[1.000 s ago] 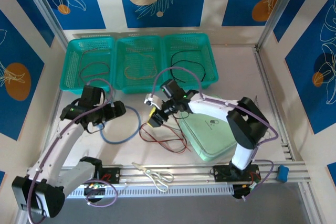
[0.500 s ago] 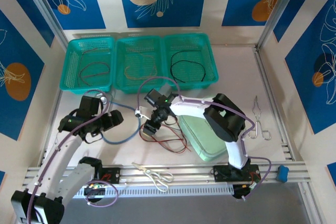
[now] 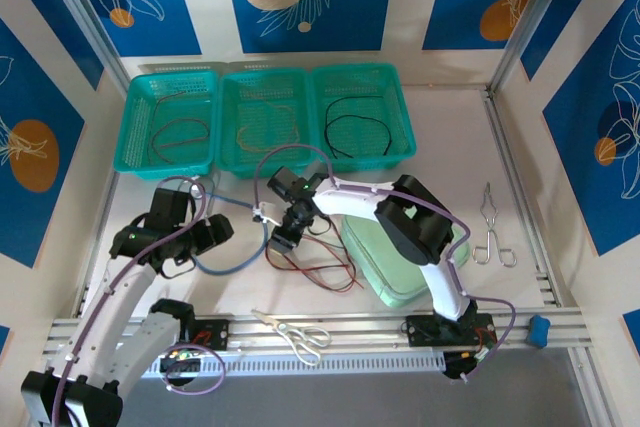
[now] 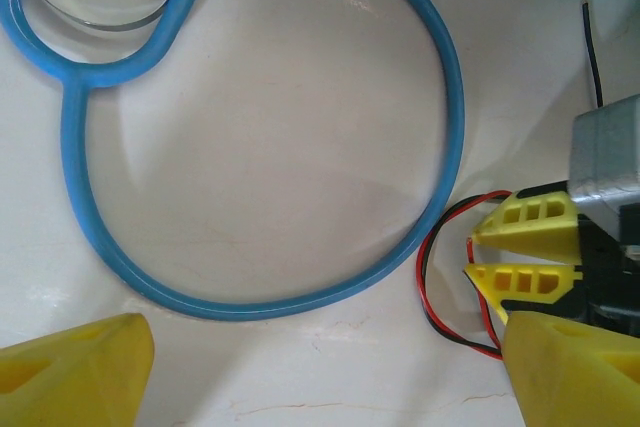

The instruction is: Untangle the cables

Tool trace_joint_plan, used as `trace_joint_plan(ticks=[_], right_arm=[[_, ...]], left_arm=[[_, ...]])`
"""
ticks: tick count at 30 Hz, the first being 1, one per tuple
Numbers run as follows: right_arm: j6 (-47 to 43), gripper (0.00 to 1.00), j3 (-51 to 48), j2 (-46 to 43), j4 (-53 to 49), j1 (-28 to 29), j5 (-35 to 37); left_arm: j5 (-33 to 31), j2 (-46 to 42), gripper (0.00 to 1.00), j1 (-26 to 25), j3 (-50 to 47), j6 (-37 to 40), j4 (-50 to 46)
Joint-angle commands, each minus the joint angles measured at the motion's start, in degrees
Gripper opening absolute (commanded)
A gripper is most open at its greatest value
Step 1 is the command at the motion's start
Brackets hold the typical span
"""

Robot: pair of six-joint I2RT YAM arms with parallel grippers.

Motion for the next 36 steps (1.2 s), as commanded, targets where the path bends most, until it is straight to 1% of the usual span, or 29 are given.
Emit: trace_joint_plan(ticks=[1, 4, 6, 11, 15, 25, 32, 36], right_arm=[[-0.96, 0.22, 3.20, 2.35, -4.02, 0.60, -0.83], [-1.46, 0.17, 4.61, 3.70, -5.40, 1.23, -0.30], [-1.53, 0.12, 5.08, 4.11, -5.86, 1.47, 0.08], [-0.16, 0.00, 4.00, 2.50, -4.62, 0.81, 0.46], [1.33, 0.00, 1.66, -1.55, -2.40, -0.15, -1.61], [7.45, 0.00, -6.49, -17.63, 7.23, -3.93, -4.49], [11.34, 0.00, -12.04, -27.79, 20.29, -6.47, -1.43], [12.43, 0.00, -12.57, -31.40, 24.13, -7.63, -1.33]], left_arm=[[1.28, -0.59, 0.88, 0.74, -0.02, -0.20, -1.53], [1.34, -0.93, 0.88, 0.68, -0.06, -0.36, -1.71], [1.28, -1.12, 0.88, 0.72, -0.13, -0.24, -1.80], [1.44, -0.96, 0.86, 0.73, 0.31, -0.11, -1.63], [2.53, -0.10, 0.84, 0.68, 1.09, 0.08, -0.47], [7.01, 3.87, 0.82, 0.60, 5.84, 1.76, 4.81], [9.40, 7.95, 0.82, 0.11, 9.42, 2.68, 6.86], [10.17, 9.17, 0.82, -0.87, 9.59, 2.27, 8.35]])
